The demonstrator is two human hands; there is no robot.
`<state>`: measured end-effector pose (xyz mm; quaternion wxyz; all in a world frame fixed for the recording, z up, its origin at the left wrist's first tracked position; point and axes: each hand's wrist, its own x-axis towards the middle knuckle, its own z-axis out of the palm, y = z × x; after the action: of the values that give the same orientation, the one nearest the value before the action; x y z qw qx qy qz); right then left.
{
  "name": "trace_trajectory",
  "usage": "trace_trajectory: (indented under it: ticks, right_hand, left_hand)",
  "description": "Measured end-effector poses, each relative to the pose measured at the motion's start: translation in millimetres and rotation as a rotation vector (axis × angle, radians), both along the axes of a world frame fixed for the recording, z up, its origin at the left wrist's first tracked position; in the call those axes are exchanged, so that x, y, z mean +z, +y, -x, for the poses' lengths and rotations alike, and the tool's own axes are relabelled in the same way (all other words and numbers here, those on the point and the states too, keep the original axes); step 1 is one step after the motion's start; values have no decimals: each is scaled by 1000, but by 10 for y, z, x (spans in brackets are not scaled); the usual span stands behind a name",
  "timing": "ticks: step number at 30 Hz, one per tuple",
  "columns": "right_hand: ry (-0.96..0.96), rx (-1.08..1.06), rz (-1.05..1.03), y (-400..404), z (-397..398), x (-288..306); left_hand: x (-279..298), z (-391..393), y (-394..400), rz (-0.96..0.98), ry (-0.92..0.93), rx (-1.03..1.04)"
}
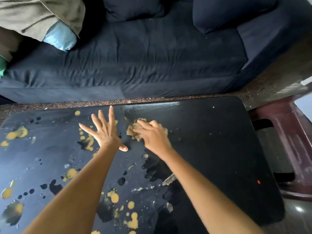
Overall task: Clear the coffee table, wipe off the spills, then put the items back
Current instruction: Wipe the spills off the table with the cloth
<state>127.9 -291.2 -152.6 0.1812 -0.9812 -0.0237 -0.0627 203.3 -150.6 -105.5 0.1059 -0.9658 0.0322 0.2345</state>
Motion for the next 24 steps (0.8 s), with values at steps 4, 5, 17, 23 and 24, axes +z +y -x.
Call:
trace_trajectory:
  ticks: [4, 5, 17, 23, 24]
  right_hand:
    - [90, -449, -27, -756, 216, -33]
    - [106, -621, -59, -832, 245, -31]
    - [-45, -292, 16, 795, -446, -71]
    - [137, -719, -36, -297, 25, -55]
    - [136, -917, -59, -369, 25, -28]
  left_hand:
    - [-5, 48, 65, 25, 4, 34]
    - [-9, 50, 101, 38, -1, 34]
    - [-86, -115, 580, 275, 31, -50]
    - [-56, -183, 576, 252, 73, -105]
    - [-70, -151, 563, 242, 81, -114]
